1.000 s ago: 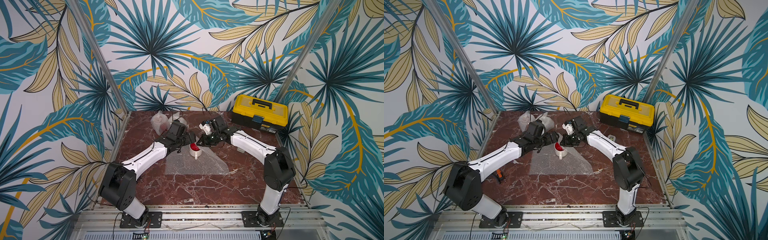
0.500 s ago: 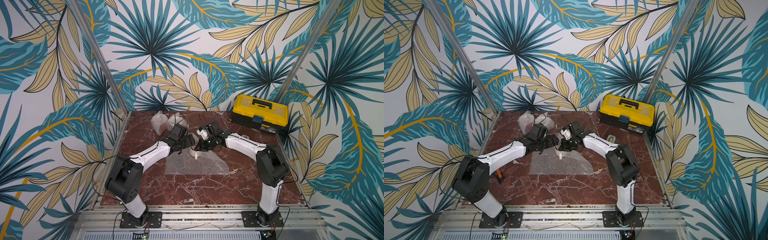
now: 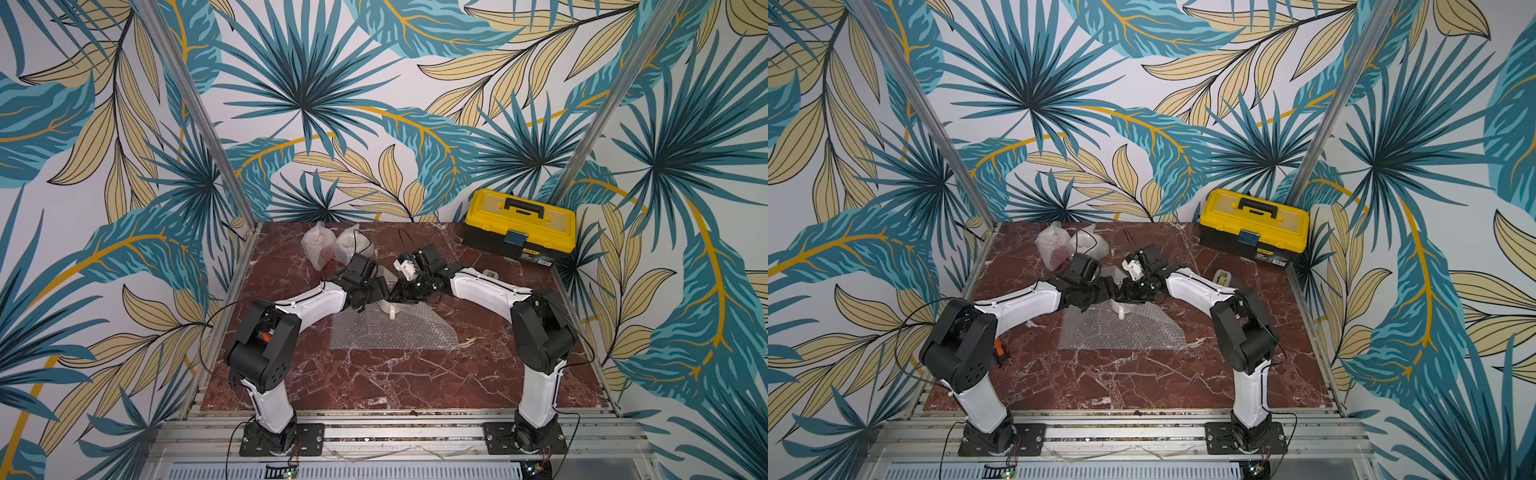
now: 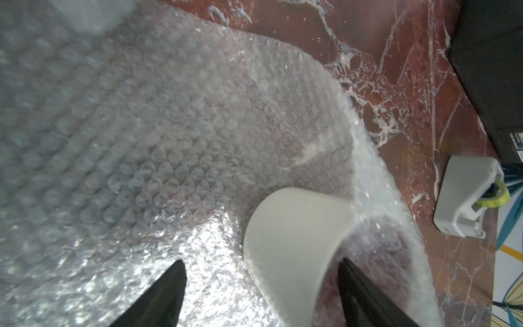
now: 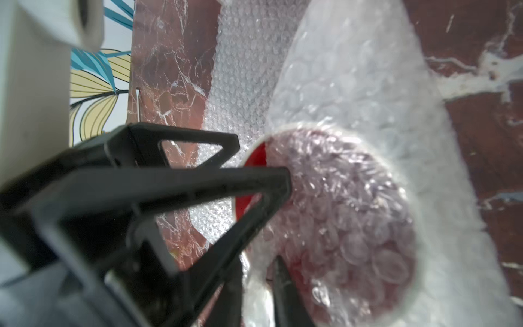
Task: Wrap mugs in bubble wrap
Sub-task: Wrap the mug in bubble wrap.
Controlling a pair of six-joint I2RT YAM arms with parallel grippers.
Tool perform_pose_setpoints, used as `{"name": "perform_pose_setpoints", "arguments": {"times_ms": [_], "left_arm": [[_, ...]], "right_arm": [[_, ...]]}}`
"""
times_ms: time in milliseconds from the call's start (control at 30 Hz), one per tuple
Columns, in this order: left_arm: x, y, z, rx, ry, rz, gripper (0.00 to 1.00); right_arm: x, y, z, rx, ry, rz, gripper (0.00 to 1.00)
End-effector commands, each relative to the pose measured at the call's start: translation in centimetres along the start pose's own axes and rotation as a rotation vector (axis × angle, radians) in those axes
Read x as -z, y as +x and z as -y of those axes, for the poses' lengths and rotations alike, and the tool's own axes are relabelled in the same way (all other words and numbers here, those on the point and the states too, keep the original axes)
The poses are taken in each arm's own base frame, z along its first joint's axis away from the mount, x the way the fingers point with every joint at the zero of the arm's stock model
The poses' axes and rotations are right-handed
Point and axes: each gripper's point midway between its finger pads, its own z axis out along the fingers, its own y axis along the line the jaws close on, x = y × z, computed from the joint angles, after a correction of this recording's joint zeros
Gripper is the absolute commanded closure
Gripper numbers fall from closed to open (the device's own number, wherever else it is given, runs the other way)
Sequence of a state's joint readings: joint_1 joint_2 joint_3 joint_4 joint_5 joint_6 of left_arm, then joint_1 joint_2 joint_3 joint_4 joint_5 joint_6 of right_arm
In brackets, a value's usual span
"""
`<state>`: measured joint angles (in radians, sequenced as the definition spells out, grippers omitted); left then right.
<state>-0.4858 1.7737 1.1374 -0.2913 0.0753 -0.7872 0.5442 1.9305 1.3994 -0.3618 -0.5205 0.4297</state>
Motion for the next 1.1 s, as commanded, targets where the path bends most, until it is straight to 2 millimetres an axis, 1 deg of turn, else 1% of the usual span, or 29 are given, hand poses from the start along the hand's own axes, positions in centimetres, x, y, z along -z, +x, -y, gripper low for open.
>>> {"name": "perform_pose_setpoints", "arguments": {"times_ms": [0, 33, 100, 200, 233, 267, 300, 333, 400, 500, 567, 600, 700, 867, 900, 967, 1067], "left_arm": [[-1.1, 1.2, -1.0, 0.010, -0.018, -0.036, 0.15], [-1.2, 1.2, -1.0, 0.011, -0.018, -0.039, 0.15], [-1.4, 1.2, -1.0, 0.012, -0.018, -0.042, 0.15], [-1.6, 1.3, -0.9, 0.011, -0.016, -0.048, 0.15], [-1.6, 1.3, -1.0, 0.010, -0.017, -0.048, 0.15], [-1.6, 1.3, -0.9, 0.010, -0.016, -0.049, 0.15], [-1.7, 1.3, -1.0, 0.009, -0.018, -0.050, 0.15], [-1.8, 1.4, -1.0, 0.008, -0.019, -0.052, 0.15], [-1.9, 1.3, -1.0, 0.008, -0.019, -0.053, 0.15], [-2.0, 1.4, -1.0, 0.005, -0.020, -0.056, 0.15], [-2.0, 1.4, -1.0, 0.004, -0.019, -0.057, 0.15], [-2.1, 1.4, -1.0, 0.004, -0.020, -0.058, 0.15], [-2.1, 1.4, -1.0, 0.005, -0.020, -0.057, 0.15], [-2.1, 1.4, -1.0, 0.006, -0.019, -0.060, 0.15], [-2.1, 1.4, -1.0, 0.006, -0.019, -0.060, 0.15], [-2.2, 1.5, -1.0, 0.005, -0.019, -0.063, 0.15], [-2.2, 1.5, -1.0, 0.004, -0.018, -0.063, 0.15]], "right_arm": [[2.0, 0.0, -1.1, 0.046, 0.006, 0.048, 0.64], [2.6, 0.1, -1.0, 0.052, 0.019, 0.064, 0.62], [4.0, 0.4, -0.4, 0.064, 0.070, 0.104, 0.60], [6.1, 1.5, 1.3, 0.062, 0.176, 0.167, 0.60], [6.8, 2.0, 1.9, 0.062, 0.204, 0.182, 0.58], [7.5, 2.7, 2.5, 0.063, 0.237, 0.197, 0.54], [8.2, 3.4, 3.4, 0.062, 0.277, 0.208, 0.52], [8.9, 4.3, 4.4, 0.046, 0.327, 0.215, 0.51], [10.2, 6.0, 6.3, 0.022, 0.402, 0.223, 0.45], [11.7, 8.6, 8.7, -0.002, 0.490, 0.236, 0.35], [12.3, 10.1, 10.2, -0.033, 0.522, 0.247, 0.27], [12.4, 11.0, 10.9, -0.056, 0.528, 0.247, 0.24], [11.9, 12.9, 12.3, -0.108, 0.519, 0.249, 0.22], [10.3, 14.8, 14.9, -0.190, 0.517, 0.248, 0.23], [10.1, 14.1, 14.9, -0.190, 0.501, 0.278, 0.23], [9.8, 13.7, 15.4, -0.199, 0.510, 0.294, 0.25], [9.3, 13.3, 15.6, -0.216, 0.493, 0.299, 0.31]]}}
